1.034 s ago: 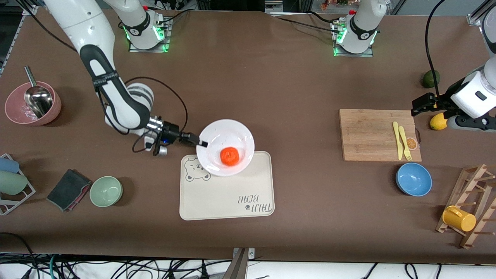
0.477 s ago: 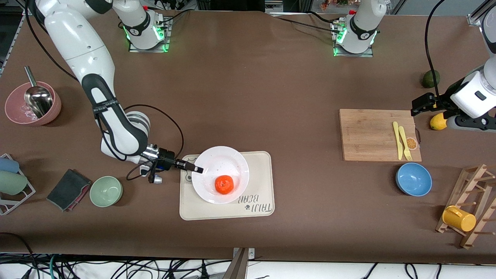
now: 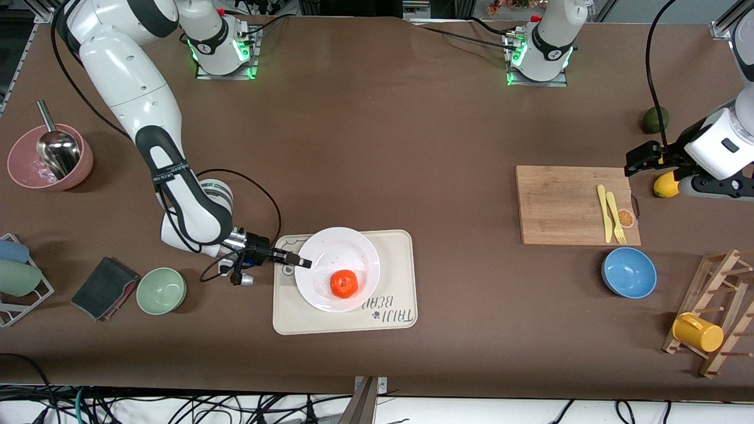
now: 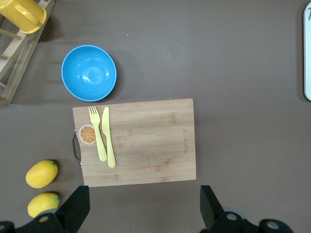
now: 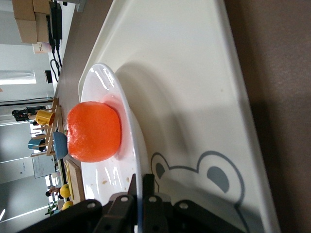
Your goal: Place orange and plate with both arms
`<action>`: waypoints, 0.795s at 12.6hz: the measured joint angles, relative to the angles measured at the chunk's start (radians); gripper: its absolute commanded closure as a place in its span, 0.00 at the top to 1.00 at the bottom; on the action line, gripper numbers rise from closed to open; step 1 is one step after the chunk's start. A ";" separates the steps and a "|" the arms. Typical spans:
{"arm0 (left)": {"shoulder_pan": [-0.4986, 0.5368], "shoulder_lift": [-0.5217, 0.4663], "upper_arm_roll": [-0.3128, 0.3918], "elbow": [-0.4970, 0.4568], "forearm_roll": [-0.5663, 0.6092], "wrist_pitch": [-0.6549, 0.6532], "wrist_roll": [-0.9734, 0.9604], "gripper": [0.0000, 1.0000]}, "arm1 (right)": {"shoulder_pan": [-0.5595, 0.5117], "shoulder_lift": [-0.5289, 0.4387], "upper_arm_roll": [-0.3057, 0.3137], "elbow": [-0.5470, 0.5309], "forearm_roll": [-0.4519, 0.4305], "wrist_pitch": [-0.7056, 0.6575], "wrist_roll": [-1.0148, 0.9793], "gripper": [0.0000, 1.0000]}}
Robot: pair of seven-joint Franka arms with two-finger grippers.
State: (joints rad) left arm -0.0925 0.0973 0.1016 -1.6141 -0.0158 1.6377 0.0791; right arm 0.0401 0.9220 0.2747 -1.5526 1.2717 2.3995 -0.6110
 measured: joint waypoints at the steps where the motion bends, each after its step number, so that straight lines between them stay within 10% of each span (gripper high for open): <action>1: 0.000 0.000 0.000 0.000 0.000 0.000 0.000 1.00 | 0.000 0.000 0.000 0.002 0.000 0.000 0.000 0.28; 10: 0.000 0.000 0.000 0.000 0.000 0.000 0.000 1.00 | -0.012 -0.002 0.007 0.058 -0.152 -0.006 0.021 0.99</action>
State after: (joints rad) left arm -0.0926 0.0973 0.1015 -1.6140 -0.0158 1.6377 0.0791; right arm 0.0285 0.9196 0.2820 -1.4942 1.1196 2.3938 -0.5898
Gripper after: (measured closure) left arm 0.000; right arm 0.093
